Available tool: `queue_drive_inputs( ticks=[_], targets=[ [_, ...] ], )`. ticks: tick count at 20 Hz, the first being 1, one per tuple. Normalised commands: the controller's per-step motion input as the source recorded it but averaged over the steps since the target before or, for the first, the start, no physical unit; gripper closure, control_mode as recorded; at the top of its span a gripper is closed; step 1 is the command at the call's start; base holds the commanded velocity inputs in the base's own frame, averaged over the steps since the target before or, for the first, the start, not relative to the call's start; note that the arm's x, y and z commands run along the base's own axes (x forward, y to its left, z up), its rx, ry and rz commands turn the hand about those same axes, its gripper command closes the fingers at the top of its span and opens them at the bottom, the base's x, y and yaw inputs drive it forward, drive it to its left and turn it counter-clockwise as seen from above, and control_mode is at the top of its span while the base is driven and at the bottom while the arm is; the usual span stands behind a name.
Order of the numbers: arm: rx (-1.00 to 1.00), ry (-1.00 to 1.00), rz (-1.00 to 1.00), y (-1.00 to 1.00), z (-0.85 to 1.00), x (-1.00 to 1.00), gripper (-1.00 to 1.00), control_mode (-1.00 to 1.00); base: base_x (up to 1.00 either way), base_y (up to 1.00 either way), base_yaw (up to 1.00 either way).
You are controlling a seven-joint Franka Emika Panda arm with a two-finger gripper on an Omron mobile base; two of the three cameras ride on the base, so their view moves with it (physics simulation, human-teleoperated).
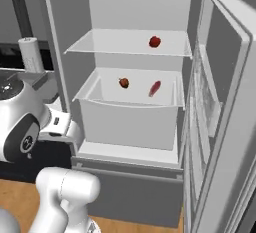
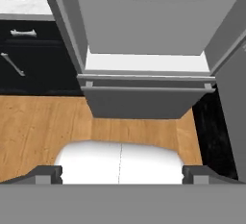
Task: Place one bell pepper and one steak in each tupperware on the nearby counter, to pack two identical lunches.
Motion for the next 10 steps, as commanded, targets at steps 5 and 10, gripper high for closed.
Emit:
queue_drive_inputs(
  ticks=[5, 10],
  targets=[
    [0.0, 0.0, 0.0, 0.0, 0.0, 0.0, -1.0, 1.0, 0.78, -0.17, 0.0],
    [0.0, -0.01, 0.0, -0.03, -0.18, 0.23, -1.0, -1.0, 0.42, 0.0, 0.0]
  ],
)
